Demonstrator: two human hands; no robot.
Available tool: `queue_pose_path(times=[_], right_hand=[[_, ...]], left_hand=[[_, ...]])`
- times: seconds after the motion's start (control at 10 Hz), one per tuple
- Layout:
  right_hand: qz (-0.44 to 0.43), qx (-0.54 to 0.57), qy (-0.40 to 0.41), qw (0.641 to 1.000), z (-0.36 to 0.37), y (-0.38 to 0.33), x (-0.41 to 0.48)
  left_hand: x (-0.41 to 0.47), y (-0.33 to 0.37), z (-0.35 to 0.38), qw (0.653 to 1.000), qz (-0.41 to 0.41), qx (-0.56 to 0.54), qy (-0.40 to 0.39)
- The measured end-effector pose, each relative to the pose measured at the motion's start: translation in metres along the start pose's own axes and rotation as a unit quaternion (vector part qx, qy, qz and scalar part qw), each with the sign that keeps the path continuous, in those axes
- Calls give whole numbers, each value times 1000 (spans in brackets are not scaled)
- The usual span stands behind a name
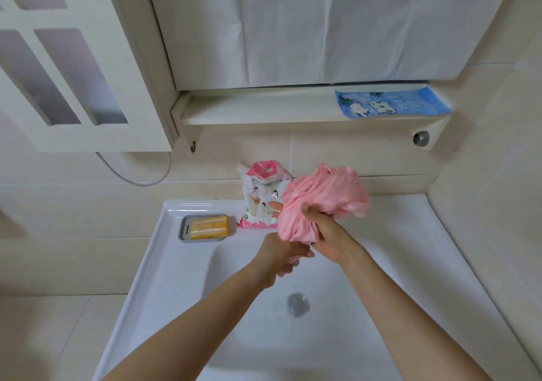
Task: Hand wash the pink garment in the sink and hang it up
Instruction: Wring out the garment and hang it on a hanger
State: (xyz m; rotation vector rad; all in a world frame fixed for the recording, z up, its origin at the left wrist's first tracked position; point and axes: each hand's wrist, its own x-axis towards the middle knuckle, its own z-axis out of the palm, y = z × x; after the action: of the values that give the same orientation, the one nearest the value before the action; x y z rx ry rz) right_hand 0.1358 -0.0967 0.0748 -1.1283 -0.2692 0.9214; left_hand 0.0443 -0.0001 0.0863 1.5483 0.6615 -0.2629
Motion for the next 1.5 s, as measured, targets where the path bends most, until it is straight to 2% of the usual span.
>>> queue_pose_path(times=[0.1,0.2,0.3,0.4,0.5,0.6,0.7,0.8,1.0,1.1,1.2,1.3,1.4,1.5], right_hand=[[18,-136,-17,990,8,-1,-6],[-18,-69,107,992,24,5,-1],[-99,85,155,979,27,14,13],[-124,155,168,966,32,15,20],[-120,219,229,941,37,19,26],[-103,255,288,917,44,18,30],[-83,240,306,918,47,12,28],[-70,230,297,924,46,11,26],[-65,191,293,935,45,13,29],[-49,148,283,946,46,9,25],[-16,42,258,965,33,-3,18],[14,-50,242,969,29,-19,11],[16,-182,220,958,32,-18,4],[44,-335,168,926,37,-12,-6]], left_hand=[[2,-1,3,998,8,65,24],[9,-7,10,990,53,85,97],[9,-9,13,964,140,147,169],[10,-15,16,944,178,195,199],[12,-24,16,938,199,188,212],[10,-26,17,938,217,155,222],[6,-25,23,946,214,72,232],[5,-25,29,952,195,-9,235],[10,-22,30,957,157,-80,229],[7,-20,29,966,147,-85,193],[2,-13,13,990,141,-4,-2],[10,-9,-19,978,119,43,-165],[22,5,-34,988,112,-40,-97],[21,27,-21,988,132,-61,-53]])
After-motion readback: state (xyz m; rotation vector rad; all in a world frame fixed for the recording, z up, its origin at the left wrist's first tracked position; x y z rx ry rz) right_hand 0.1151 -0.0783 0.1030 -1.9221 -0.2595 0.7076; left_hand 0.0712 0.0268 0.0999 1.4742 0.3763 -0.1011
